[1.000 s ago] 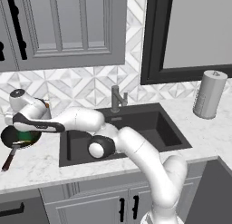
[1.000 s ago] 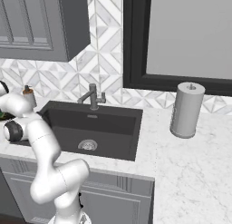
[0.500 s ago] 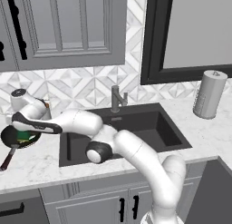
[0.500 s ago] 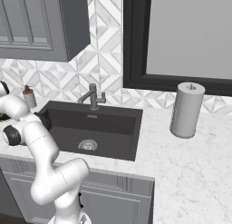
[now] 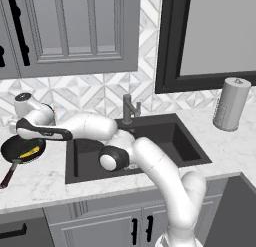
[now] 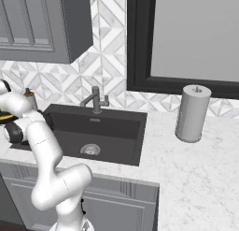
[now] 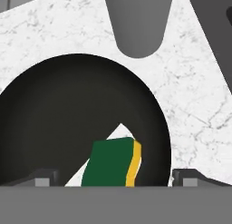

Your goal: Pick the pan and sponge and place them into the sink. Then turn on the water.

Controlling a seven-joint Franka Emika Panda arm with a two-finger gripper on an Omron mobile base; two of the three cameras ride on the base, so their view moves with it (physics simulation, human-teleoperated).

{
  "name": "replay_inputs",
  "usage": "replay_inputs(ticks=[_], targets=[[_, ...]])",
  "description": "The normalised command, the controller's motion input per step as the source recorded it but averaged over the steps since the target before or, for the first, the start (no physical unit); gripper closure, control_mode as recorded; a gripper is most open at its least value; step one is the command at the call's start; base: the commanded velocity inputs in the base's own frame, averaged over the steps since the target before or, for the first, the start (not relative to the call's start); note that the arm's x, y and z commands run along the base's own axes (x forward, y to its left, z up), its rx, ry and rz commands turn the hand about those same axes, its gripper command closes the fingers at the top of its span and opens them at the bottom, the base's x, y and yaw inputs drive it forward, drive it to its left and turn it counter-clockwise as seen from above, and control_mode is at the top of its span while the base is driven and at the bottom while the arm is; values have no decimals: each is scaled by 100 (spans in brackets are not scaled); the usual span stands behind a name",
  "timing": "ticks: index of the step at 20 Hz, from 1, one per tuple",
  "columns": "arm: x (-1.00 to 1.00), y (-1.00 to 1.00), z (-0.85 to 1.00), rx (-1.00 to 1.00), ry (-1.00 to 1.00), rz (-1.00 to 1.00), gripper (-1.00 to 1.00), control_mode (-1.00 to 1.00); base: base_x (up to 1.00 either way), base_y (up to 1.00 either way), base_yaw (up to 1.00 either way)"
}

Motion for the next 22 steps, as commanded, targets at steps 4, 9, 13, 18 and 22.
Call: replay_inputs(ticks=[4,9,13,18,22], targets=[[0,0,41,0,0,0,-100,-100,0,0,0],[-82,0,20,0,-7,0,-100,-100,0,0,0],[-100,10,2,-3,-8,-1,-100,-100,0,0,0],[-77,-13,5,-7,0,-4,-100,-100,0,0,0],[-68,-41,0,-3,0,0,-100,-100,0,0,0]])
